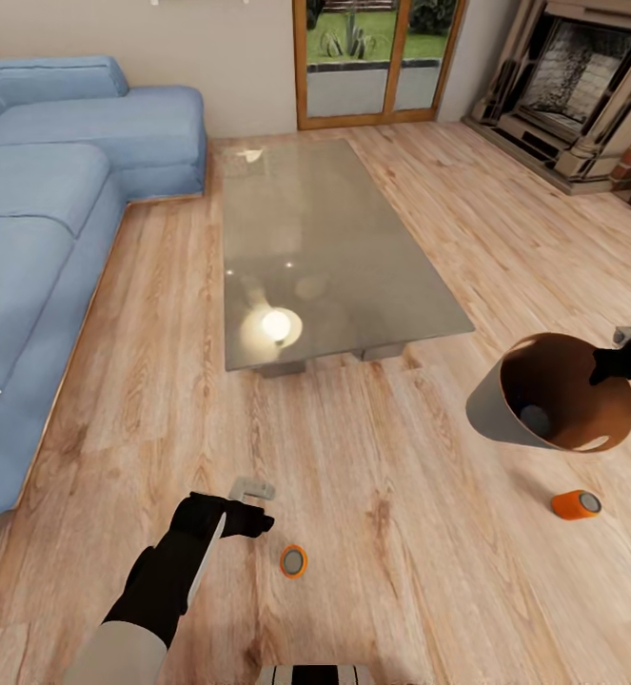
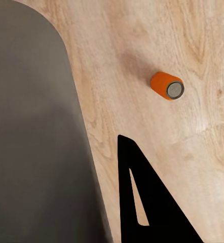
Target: Put the three can of soda from the living room inside the tash can in the kitchen.
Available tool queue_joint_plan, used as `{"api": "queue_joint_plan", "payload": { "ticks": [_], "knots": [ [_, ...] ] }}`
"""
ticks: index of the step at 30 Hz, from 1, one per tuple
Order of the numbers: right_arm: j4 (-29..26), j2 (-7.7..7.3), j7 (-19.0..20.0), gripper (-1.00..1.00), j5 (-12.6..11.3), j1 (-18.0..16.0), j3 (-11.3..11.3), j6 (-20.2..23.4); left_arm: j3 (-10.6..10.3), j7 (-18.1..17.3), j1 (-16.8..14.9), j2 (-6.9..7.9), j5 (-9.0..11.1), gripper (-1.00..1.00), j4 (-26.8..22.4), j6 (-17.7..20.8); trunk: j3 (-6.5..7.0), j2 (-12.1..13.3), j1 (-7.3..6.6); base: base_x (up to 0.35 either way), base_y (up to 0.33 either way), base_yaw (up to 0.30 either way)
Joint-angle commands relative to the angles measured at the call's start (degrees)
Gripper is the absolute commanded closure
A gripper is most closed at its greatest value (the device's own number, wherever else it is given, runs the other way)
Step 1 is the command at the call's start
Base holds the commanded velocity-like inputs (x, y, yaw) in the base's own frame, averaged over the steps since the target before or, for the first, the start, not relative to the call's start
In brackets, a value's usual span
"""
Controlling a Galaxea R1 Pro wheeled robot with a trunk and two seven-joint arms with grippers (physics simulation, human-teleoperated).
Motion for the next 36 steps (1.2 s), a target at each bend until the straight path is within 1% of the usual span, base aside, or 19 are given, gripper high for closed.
{"api": "queue_joint_plan", "payload": {
  "ticks": [1,3,5,9,12,14,15,17,19,20,23,26,31,36],
  "knots": [
    [0.4,0.00,0.0,1.00,0.1,-0.9,0.6,0.1,0.0,0.0,0.0,-0.05,0.0,-1.00,0.0,0.0,-0.27,-0.4,0.22,0.000,0.000,0.000],
    [1.6,0.02,0.0,1.00,0.3,-2.2,1.3,0.1,-0.1,0.0,0.0,-0.10,0.0,-1.00,0.0,0.0,-0.81,-1.2,0.66,0.000,0.000,0.000],
    [3.2,0.07,0.0,1.00,0.5,-3.7,1.7,0.1,-0.8,0.0,0.0,-0.13,0.0,-1.00,0.0,0.0,-1.35,-2.0,1.10,0.000,0.000,0.000],
    [4.1,0.13,0.1,1.00,0.7,-4.6,2.0,0.1,-1.9,0.0,0.0,-0.26,0.0,-1.00,0.0,-0.1,-2.43,-3.6,1.97,0.000,0.000,0.000],
    [4.2,0.35,0.0,1.00,0.7,-4.9,2.1,0.1,-2.2,0.0,0.0,-0.30,0.0,-1.00,0.1,-0.1,-3.24,-4.8,2.63,0.000,0.000,0.000],
    [4.4,0.57,0.0,1.00,0.9,-5.7,2.1,0.1,-2.3,0.0,0.0,-0.31,0.0,-1.00,0.1,-0.1,-3.77,-5.6,3.07,0.000,0.000,0.000],
    [4.5,0.67,0.0,1.00,1.1,-6.1,2.1,0.1,-2.3,0.0,0.0,-0.32,0.0,-1.00,0.1,-0.1,-4.04,-6.0,3.29,0.000,0.000,0.000],
    [5.5,1.07,0.0,1.00,3.0,-8.0,2.1,0.1,-2.3,0.0,0.0,-0.32,0.0,-1.00,0.1,-0.1,-4.58,-6.8,3.73,0.000,0.000,0.000],
    [6.3,1.24,0.0,1.00,3.8,-9.3,2.1,0.1,-2.4,0.0,0.0,-0.33,0.0,-1.00,0.1,-0.1,-5.12,-7.6,4.17,0.000,0.000,0.000],
    [7.3,1.41,0.0,1.00,4.6,-11.2,2.1,0.1,-2.4,0.0,0.0,-0.33,0.0,-1.00,0.1,-0.1,-5.39,-8.0,4.39,0.000,0.000,0.000],
    [8.0,1.47,0.1,1.00,5.0,-12.6,2.2,0.1,-2.4,0.0,0.0,-0.37,0.0,-1.00,0.2,-0.2,-6.20,-9.2,5.05,0.000,0.000,0.000],
    [8.2,1.49,0.1,1.00,5.2,-13.2,2.2,0.1,-2.4,0.0,0.0,-0.40,0.0,-1.00,0.2,-0.2,-7.01,-10.4,5.71,0.000,0.000,0.000],
    [8.4,1.50,0.1,1.00,5.4,-13.8,4.3,0.1,-2.8,0.0,0.0,-0.59,0.0,-1.00,0.2,-0.4,-8.35,-12.5,6.81,0.000,0.000,0.000],
    [8.4,1.59,0.1,1.00,5.4,-14.1,5.4,0.1,-3.6,0.1,0.1,-0.72,0.0,-1.00,0.2,-0.5,-9.70,-14.5,7.90,0.000,0.000,0.000]
  ]
}}
